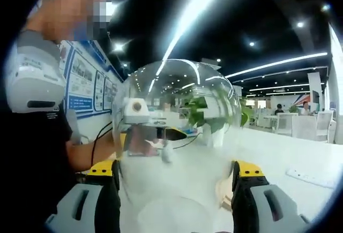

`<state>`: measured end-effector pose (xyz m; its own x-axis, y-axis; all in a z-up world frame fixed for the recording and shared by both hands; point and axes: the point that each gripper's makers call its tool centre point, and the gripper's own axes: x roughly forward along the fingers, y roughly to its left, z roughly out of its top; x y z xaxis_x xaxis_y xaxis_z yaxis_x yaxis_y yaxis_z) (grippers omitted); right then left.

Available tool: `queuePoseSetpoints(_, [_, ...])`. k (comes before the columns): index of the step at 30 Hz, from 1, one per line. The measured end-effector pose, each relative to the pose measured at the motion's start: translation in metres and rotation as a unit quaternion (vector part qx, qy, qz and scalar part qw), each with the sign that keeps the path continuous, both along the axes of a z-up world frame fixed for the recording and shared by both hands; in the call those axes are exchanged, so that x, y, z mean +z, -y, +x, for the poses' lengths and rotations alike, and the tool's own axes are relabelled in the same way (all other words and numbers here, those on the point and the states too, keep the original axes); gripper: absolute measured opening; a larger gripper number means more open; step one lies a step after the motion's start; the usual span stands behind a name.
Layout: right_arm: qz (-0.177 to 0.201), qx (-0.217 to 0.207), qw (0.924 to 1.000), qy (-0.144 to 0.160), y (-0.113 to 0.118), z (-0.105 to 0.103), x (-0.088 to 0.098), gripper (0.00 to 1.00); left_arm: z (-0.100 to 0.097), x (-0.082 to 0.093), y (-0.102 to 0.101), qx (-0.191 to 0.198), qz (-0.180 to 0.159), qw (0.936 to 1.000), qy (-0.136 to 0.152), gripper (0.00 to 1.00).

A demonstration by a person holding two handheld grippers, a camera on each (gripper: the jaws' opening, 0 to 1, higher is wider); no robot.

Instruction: Open the cover put in the Mizone put the cover back on

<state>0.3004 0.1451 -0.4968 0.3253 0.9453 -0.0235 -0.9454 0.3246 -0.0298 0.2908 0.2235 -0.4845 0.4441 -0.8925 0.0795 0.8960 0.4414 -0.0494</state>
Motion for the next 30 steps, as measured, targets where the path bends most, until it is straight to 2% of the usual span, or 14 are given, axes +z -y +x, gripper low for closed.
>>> queuePoseSetpoints(3, [0.004, -0.007, 0.9999, -0.010, 0.006, -0.003, -0.001, 0.73, -0.001, 0.000, -0.011, 0.018, -0.003, 0.9998, 0.005, 0.64])
queuePoseSetpoints(7, [0.016, -0.022, 0.9996, -0.005, 0.020, -0.008, 0.003, 0.66, -0.001, 0.001, -0.027, 0.043, -0.015, 0.9990, 0.006, 0.56])
queuePoseSetpoints(9, [0.024, -0.034, 0.9991, -0.005, 0.025, -0.007, 0.006, 0.65, 0.000, 0.002, -0.032, 0.050, -0.022, 0.9985, 0.004, 0.51])
queuePoseSetpoints(12, [0.025, -0.047, 0.9985, -0.013, 0.030, -0.006, 0.005, 0.64, 0.007, 0.000, -0.043, 0.085, -0.029, 0.9959, -0.007, 0.43])
queuePoseSetpoints(14, [0.026, -0.054, 0.9981, -0.013, 0.033, -0.006, 0.005, 0.63, 0.007, -0.002, -0.046, 0.096, -0.023, 0.9951, -0.005, 0.40])
queuePoseSetpoints(18, [0.034, -0.074, 0.9966, -0.012, 0.039, -0.006, 0.007, 0.62, 0.002, 0.000, -0.044, 0.094, -0.023, 0.9953, -0.002, 0.40])
queuePoseSetpoints(20, [0.041, -0.081, 0.9958, -0.011, 0.042, -0.008, 0.008, 0.60, 0.002, 0.001, -0.045, 0.103, -0.013, 0.9945, 0.010, 0.39])
queuePoseSetpoints(23, [0.066, -0.110, 0.9916, -0.011, 0.052, -0.005, 0.013, 0.59, 0.003, 0.003, -0.045, 0.110, -0.010, 0.9937, 0.019, 0.35])
queuePoseSetpoints(26, [0.086, -0.138, 0.9866, -0.014, 0.063, -0.003, 0.017, 0.55, 0.004, 0.006, -0.047, 0.115, -0.021, 0.9929, 0.020, 0.32])
queuePoseSetpoints(28, [0.088, -0.156, 0.9838, -0.010, 0.070, -0.001, 0.017, 0.49, 0.006, 0.007, -0.048, 0.119, -0.028, 0.9923, 0.018, 0.32])
queuePoseSetpoints(30, [0.092, -0.191, 0.9773, 0.004, 0.080, 0.003, 0.019, 0.41, 0.007, 0.007, -0.049, 0.121, -0.034, 0.9919, 0.018, 0.32])
